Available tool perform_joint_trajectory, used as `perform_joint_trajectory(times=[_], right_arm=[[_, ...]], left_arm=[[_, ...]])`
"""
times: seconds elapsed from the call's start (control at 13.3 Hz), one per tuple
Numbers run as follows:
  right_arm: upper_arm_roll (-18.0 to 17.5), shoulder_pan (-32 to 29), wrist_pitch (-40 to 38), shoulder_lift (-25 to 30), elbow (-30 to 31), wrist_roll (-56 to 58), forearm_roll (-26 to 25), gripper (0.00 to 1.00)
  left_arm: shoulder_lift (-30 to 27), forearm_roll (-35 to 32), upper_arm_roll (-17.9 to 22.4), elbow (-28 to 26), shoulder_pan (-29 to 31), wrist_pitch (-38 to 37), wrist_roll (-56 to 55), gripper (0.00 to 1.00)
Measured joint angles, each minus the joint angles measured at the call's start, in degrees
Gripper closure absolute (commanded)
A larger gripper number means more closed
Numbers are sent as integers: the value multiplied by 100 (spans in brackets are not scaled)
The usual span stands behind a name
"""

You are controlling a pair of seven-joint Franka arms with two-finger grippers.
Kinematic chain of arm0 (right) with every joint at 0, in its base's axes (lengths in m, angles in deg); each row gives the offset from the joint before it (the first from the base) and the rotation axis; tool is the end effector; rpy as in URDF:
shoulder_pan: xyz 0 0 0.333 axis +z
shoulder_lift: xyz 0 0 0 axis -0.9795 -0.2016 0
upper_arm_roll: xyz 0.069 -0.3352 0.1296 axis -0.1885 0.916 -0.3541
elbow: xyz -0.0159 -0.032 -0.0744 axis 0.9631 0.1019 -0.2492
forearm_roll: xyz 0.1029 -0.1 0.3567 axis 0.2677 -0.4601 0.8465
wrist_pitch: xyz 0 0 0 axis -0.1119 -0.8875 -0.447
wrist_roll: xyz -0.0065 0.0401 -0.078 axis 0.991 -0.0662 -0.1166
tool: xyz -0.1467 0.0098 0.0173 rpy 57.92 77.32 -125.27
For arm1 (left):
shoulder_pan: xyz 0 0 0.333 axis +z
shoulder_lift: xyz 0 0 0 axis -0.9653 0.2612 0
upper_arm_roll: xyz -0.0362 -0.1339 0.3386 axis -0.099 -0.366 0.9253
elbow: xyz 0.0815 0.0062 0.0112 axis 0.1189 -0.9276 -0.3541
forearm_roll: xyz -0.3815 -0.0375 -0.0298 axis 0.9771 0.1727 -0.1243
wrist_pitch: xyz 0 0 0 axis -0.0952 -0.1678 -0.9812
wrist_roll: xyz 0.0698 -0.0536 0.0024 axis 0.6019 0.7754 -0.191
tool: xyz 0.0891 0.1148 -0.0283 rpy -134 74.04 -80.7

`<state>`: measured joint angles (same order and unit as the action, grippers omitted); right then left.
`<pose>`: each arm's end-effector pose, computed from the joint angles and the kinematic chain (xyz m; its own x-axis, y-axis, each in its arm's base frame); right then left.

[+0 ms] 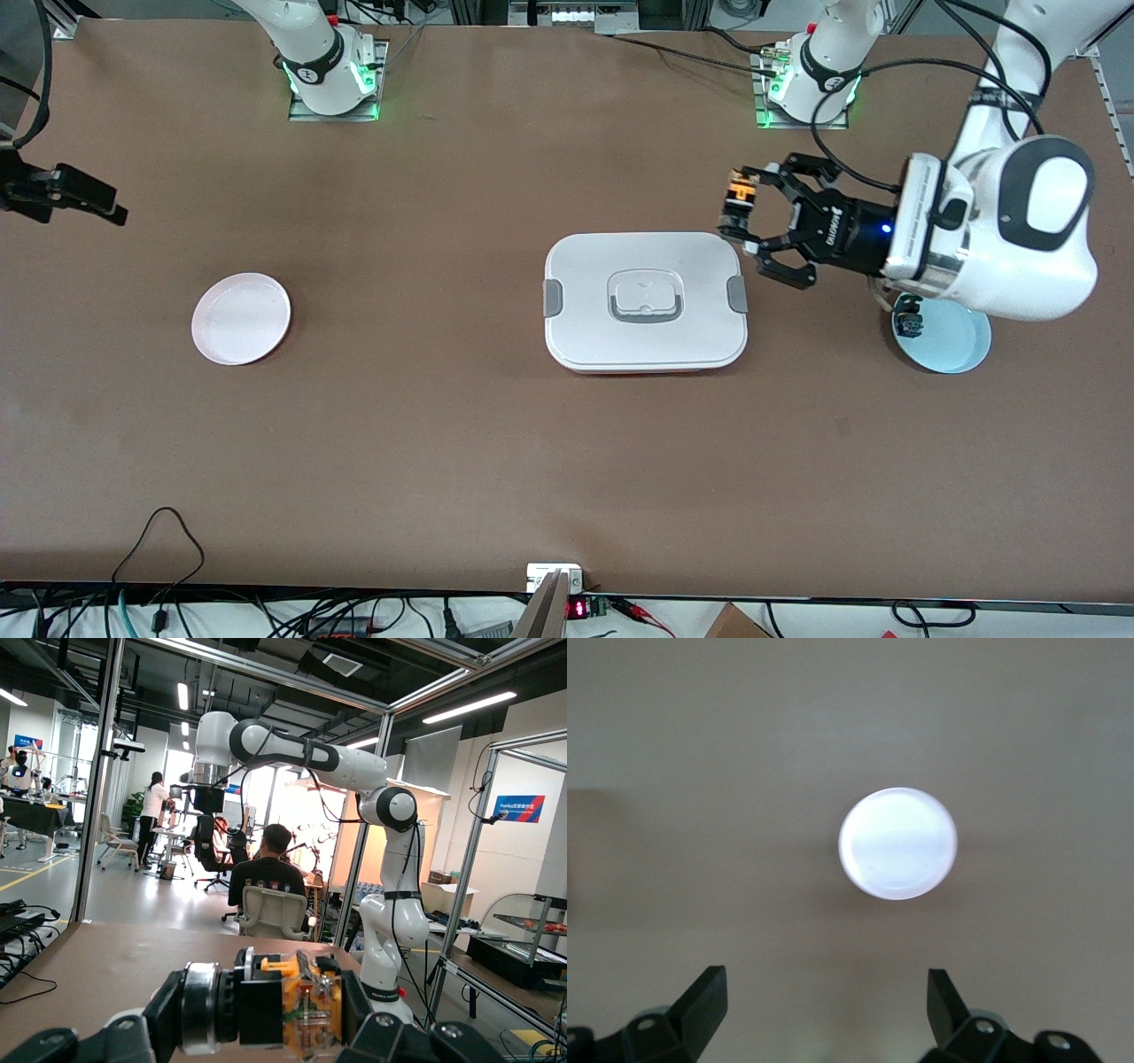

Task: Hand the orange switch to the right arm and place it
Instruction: 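Hold the switch up while the right gripper reaches toward it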

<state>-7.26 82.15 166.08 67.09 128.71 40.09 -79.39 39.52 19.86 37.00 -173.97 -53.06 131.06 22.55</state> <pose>0.5508 -0.0260 0.6160 0.9975 -0.0285 -0.0640 -0.0345 -0.9948 -0.0956 0.5906 -0.2110 0.5464 0.2014 -0.0384 0.9787 -0.9503 0.2347 0.2048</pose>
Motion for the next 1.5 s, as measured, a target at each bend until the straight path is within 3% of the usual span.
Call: perform_joint_trajectory(times=[0.38,0.82,1.12,1.5], right_arm=[[-258,49,339,-267,16,-8,1939,0],[-309,382,607,-898,47,-37,4161,0],[-322,759,719,-1161,378,-230,6443,0],[-329,1314,975,-1526,439,-246,8345,0]], left_arm=[[-422,441,-475,-450,-2,715,-265,100],[-428,445,-476,-522,55,724,-263,100],[-429,445,-479,-522,57,724,-260,100],[-429,445,-479,-522,58,724,-260,100]])
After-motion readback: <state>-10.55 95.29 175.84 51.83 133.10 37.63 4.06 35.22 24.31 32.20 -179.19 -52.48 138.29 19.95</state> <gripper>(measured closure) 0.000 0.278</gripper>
